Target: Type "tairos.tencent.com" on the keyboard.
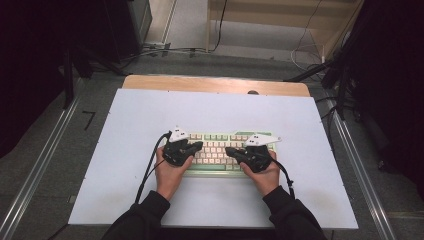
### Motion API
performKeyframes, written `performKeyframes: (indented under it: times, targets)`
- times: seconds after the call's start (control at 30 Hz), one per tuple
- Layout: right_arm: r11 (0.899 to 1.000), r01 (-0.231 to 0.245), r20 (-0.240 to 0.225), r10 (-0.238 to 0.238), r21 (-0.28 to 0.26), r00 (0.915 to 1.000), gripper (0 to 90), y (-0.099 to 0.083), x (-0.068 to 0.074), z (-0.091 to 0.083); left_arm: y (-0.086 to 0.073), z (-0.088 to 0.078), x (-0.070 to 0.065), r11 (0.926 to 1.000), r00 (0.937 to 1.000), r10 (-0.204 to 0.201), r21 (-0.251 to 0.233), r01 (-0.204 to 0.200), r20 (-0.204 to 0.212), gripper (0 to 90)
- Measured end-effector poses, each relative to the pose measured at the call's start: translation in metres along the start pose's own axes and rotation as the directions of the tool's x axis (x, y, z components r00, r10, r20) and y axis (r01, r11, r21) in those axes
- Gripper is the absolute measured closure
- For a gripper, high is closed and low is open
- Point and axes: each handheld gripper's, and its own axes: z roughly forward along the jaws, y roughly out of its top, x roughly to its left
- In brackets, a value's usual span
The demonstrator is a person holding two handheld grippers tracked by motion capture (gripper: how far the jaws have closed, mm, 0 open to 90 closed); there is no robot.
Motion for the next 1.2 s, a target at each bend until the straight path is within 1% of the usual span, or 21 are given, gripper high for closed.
performKeyframes:
  times: [0.07,0.13,0.2,0.3,0.43,0.57,0.77,0.8,0.83,0.97,1.2]
  targets:
    - [1.0,0.0,0.0,0.0,0.0,1.0,88.1,0.0,0.0,0.0,0.0,-0.003,0.001,1.0,1.0,0.0,-0.004,0.0,-0.001,90.0]
    - [1.0,0.0,0.0,0.0,0.0,1.0,88.1,0.0,0.0,0.0,0.001,-0.006,0.001,0.9999,0.9999,-0.011,-0.012,0.011,0.003,90.0]
    - [1.0,-0.001,0.001,0.001,0.001,1.0,88.1,0.0,0.0,0.0,0.0,-0.01,0.003,0.9998,0.9999,-0.014,-0.013,0.014,0.008,90.0]
    - [1.0,-0.001,0.0,0.001,0.002,1.0,88.1,0.0,0.0,0.001,-0.001,-0.015,0.005,0.9997,0.9998,-0.02,-0.015,0.02,0.005,90.0]
    - [1.0,0.0,0.0,0.0,0.005,1.0,88.1,0.0,0.0,0.001,-0.002,-0.021,0.008,0.9993,0.9995,-0.031,-0.02,0.031,-0.002,90.0]
    - [1.0,0.0,0.001,0.0,0.003,1.0,88.1,0.0,0.0,0.001,-0.004,-0.026,0.011,0.9995,0.9996,-0.027,-0.019,0.027,-0.009,90.0]
    - [1.0,-0.001,0.003,0.001,0.004,1.0,88.1,0.0,-0.001,0.001,-0.01,-0.041,0.02,0.9993,0.9992,-0.032,-0.018,0.032,-0.024,90.0]
    - [1.0,-0.001,0.003,0.001,0.004,1.0,88.1,0.0,-0.001,0.001,-0.011,-0.044,0.023,0.9991,0.9987,-0.039,-0.019,0.038,-0.033,90.0]
    - [1.0,-0.001,0.003,0.001,0.004,1.0,88.1,0.0,-0.001,0.001,-0.011,-0.044,0.023,0.9991,0.9987,-0.039,-0.019,0.038,-0.033,90.0]
    - [1.0,0.0,0.002,0.0,0.005,1.0,88.1,0.0,-0.001,0.001,-0.015,-0.049,0.029,0.999,0.9981,-0.045,-0.007,0.045,-0.043,90.0]
    - [1.0,0.001,0.005,-0.001,0.005,1.0,88.1,0.0,-0.001,0.001,-0.021,-0.051,0.032,0.9987,0.9976,-0.048,0.017,0.048,-0.05,90.0]
